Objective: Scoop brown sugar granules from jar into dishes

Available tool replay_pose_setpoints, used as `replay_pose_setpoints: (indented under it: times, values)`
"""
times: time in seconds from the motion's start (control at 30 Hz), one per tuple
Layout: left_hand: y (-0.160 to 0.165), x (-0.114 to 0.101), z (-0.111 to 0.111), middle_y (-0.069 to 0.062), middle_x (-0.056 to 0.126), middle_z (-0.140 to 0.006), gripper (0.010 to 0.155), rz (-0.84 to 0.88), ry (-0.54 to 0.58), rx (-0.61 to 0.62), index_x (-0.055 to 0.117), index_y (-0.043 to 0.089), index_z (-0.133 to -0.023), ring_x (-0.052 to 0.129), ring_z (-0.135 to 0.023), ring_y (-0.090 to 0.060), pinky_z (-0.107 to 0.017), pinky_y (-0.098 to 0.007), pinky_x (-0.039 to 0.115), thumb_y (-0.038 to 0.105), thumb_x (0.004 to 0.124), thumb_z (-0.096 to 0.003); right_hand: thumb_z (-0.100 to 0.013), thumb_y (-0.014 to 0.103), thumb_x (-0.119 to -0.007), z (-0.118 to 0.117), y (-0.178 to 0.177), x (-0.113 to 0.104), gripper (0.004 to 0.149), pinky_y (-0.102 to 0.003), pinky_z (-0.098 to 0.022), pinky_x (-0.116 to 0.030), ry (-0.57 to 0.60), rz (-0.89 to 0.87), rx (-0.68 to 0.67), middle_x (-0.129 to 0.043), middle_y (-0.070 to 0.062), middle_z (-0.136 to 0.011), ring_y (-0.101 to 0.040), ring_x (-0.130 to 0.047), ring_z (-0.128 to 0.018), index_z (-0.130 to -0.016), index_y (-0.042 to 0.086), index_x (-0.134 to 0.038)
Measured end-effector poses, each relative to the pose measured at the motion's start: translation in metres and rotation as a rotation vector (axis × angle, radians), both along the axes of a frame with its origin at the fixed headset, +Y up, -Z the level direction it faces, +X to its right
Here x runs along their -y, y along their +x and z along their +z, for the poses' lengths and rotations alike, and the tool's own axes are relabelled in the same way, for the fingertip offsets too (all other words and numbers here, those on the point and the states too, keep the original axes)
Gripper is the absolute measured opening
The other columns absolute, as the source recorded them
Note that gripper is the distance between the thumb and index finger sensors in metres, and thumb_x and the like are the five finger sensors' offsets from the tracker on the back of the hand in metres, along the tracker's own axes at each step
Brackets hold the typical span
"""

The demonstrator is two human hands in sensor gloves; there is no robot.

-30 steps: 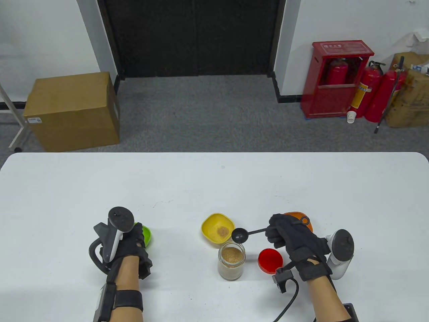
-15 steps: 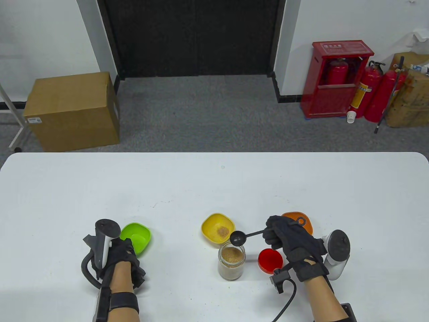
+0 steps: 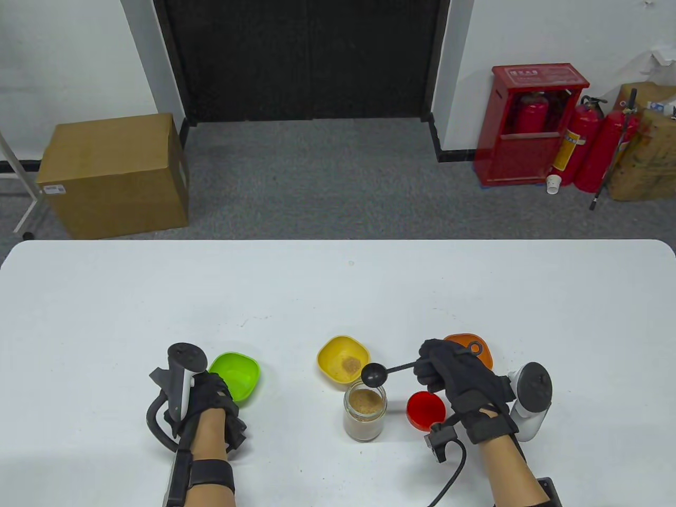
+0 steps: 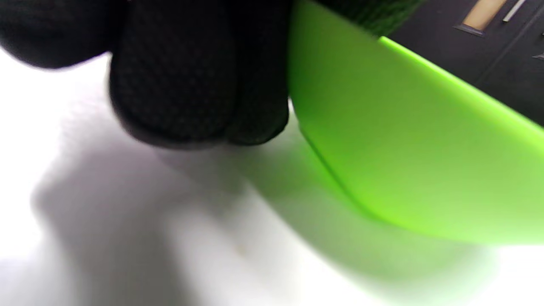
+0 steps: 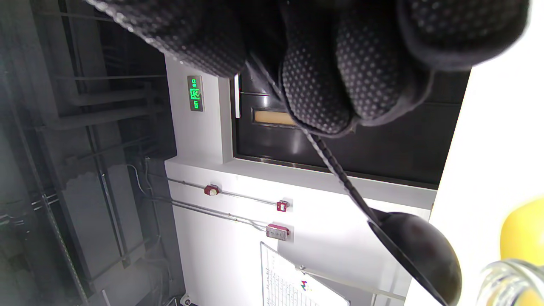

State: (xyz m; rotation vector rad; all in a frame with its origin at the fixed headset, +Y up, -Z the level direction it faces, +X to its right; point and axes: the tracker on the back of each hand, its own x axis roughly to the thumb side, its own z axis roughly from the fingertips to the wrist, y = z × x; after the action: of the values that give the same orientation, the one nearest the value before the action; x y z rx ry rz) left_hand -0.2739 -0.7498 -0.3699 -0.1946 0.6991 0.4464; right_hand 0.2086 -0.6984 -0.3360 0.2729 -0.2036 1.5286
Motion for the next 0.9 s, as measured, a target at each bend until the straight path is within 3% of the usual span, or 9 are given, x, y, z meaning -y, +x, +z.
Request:
replay_pose_setpoints:
  times: [0.2, 0.47, 0.9]
  values:
    - [0.031, -0.03, 0.003, -0.006, 0.108, -0.061, 0.049, 0.031, 0.084, 0.102, 0.079, 0.006, -0.092, 0.11, -0.034, -0.022, -0.031, -0.046, 0.089, 0.039, 0.081, -0.0556, -0.058, 0.036, -0.078, 0.0, -0.002, -0.001, 0.041, -0.054, -0.026, -0.083, 0.014, 0.012, -0.006, -0.1, -0.024, -0.064, -0.043, -0.093, -0.045, -0.083, 0.004, -0.087]
    - [0.072, -0.062, 0.02, -0.007, 0.108, -0.064, 0.049, 0.036, 0.203, 0.198, 0.082, 0.005, -0.088, 0.112, -0.036, -0.023, -0.031, -0.047, 0.09, 0.041, 0.08, -0.0557, -0.058, 0.036, -0.078, 0.002, -0.004, -0.004, 0.041, -0.055, -0.027, -0.082, 0.033, 0.01, -0.017, -0.1, -0.024, -0.065, -0.043, -0.092, -0.046, -0.083, 0.004, -0.086]
    - [0.105, -0.062, 0.049, -0.01, 0.106, -0.066, 0.05, 0.096, 0.246, 0.285, 0.08, 0.005, -0.092, 0.11, -0.039, -0.025, -0.033, -0.048, 0.088, 0.041, 0.079, -0.0562, -0.058, 0.036, -0.078, 0.006, -0.013, -0.008, 0.042, -0.056, -0.028, -0.082, 0.072, 0.089, -0.033, -0.099, -0.024, -0.065, -0.044, -0.092, -0.047, -0.083, 0.004, -0.086]
